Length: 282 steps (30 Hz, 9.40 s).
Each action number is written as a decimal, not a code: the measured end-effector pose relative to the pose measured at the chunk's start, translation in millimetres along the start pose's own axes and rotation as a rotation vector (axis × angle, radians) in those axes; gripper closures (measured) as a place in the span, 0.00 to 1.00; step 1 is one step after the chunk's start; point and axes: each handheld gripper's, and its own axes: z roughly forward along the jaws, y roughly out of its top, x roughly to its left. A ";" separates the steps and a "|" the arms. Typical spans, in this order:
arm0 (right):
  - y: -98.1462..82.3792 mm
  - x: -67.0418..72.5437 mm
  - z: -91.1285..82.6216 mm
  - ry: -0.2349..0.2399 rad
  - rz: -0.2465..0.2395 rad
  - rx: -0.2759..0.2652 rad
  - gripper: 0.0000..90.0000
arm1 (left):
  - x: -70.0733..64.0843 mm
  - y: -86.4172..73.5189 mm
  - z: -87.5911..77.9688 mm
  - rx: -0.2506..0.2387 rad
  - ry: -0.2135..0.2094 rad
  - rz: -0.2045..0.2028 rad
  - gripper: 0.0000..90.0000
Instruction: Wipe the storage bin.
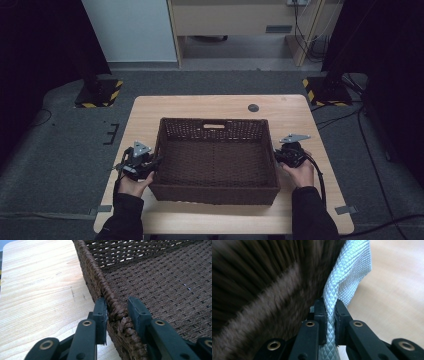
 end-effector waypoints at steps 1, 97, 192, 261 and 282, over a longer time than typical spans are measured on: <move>-1.2 -0.5 2.4 0.004 -0.004 0.021 0.93 | 0.0 0.0 0.0 0.000 0.000 0.000 0.76; -7.5 11.6 -28.1 0.052 -0.048 0.018 0.94 | -1.8 -5.8 -5.5 -0.020 -0.014 -0.041 0.74; -31.3 27.6 -39.8 0.051 -0.081 0.048 0.94 | 2.7 0.1 2.1 -0.031 0.017 -0.087 0.78; -43.8 44.0 -56.6 0.126 -0.183 0.043 0.94 | 11.6 4.1 8.1 -0.033 0.035 -0.115 0.77; -44.7 54.1 -62.8 0.117 -0.161 0.006 0.94 | 14.1 5.6 9.4 -0.027 0.039 -0.117 0.77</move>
